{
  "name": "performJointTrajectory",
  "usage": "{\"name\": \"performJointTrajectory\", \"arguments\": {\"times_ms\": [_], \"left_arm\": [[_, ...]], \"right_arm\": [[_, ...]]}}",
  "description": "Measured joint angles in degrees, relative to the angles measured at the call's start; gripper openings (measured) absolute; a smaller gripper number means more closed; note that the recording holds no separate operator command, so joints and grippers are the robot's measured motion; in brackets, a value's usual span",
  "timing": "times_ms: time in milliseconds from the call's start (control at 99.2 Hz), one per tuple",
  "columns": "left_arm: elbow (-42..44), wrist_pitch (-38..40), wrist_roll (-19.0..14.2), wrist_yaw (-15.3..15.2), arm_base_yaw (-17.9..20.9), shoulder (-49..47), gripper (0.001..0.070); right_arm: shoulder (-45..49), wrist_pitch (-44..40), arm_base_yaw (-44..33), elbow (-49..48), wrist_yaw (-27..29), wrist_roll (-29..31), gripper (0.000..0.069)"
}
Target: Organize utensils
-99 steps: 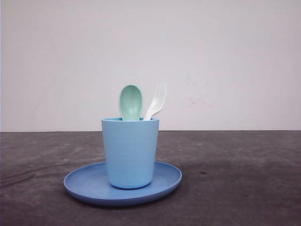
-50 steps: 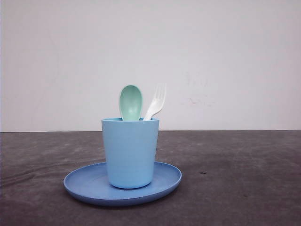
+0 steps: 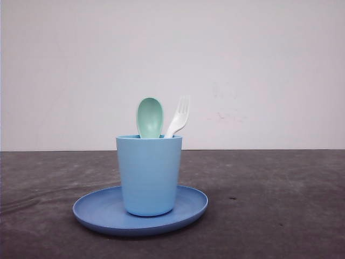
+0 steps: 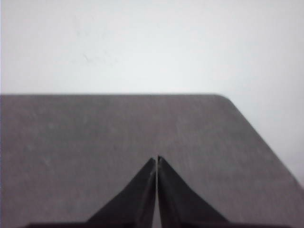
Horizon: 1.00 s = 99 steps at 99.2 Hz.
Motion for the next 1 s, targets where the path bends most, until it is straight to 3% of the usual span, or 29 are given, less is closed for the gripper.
{"name": "performJointTrajectory", "arguments": {"times_ms": [222,464,998], "left_arm": [[0.0,0.0,0.0,0.0,0.0,0.0,0.0025],[0.0,0.0,0.0,0.0,0.0,0.0,0.0025],[0.0,0.1,0.0,0.0,0.0,0.0,0.0025]], "right_arm": [[-13.3,-0.5,-0.5,-13.6,-2.5,0.2,0.0005],[-17.1,-0.4,-0.8,-21.7,-4.5,0.7,0.0005],[-17.7,2.6,-0.8,-22.8,-5.9,0.9,0.0004]]}}
